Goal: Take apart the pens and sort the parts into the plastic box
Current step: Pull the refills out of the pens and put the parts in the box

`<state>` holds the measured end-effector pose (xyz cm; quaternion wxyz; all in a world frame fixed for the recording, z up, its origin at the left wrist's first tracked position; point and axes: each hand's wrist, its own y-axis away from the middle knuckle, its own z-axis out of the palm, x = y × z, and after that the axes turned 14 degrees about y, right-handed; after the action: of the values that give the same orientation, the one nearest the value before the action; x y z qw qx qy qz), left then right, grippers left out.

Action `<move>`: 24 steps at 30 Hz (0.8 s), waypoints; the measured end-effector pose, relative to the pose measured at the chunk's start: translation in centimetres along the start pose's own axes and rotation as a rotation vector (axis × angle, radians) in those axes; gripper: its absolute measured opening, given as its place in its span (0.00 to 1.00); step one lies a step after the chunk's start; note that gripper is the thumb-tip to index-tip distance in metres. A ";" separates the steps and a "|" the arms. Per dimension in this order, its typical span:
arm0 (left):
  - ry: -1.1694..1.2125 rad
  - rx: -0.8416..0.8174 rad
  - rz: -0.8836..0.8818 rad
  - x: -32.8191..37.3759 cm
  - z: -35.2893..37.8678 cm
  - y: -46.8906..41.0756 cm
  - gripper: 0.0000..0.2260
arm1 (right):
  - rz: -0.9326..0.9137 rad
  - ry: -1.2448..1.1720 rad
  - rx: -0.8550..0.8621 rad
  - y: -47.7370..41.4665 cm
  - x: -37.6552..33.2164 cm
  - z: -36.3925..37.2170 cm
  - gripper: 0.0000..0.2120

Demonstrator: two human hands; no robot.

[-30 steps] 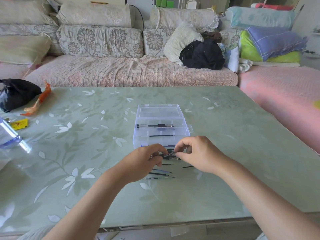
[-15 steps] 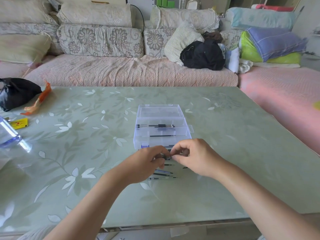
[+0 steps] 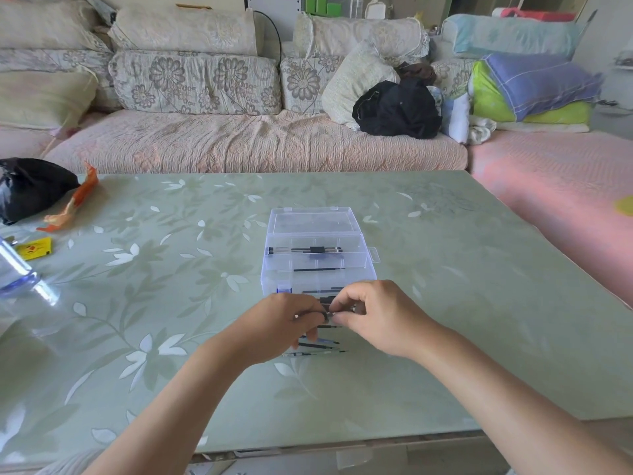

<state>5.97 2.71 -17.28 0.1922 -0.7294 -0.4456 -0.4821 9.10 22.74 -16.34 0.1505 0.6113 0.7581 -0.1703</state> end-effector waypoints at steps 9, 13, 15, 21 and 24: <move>0.144 -0.043 -0.038 0.2 -0.2 0.0 0.14 | -0.105 0.028 0.147 -0.2 0.0 0.0 0.04; 0.147 -0.039 -0.058 0.3 -0.3 0.1 0.11 | -0.101 0.046 0.084 -0.1 0.3 -0.1 0.06; 0.095 -0.020 -0.046 0.3 -0.2 0.1 0.09 | -0.104 0.114 0.047 -0.1 0.5 0.1 0.13; 0.027 0.034 -0.012 0.2 -0.3 0.0 0.06 | -0.077 0.160 0.019 0.0 0.5 0.0 0.09; 0.004 0.040 0.013 0.0 -0.4 0.1 0.05 | -0.104 0.174 0.024 -0.1 0.5 0.2 0.05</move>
<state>5.78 2.36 -17.10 0.2110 -0.7272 -0.4501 -0.4734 8.94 23.09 -16.69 0.0679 0.5855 0.7968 -0.1330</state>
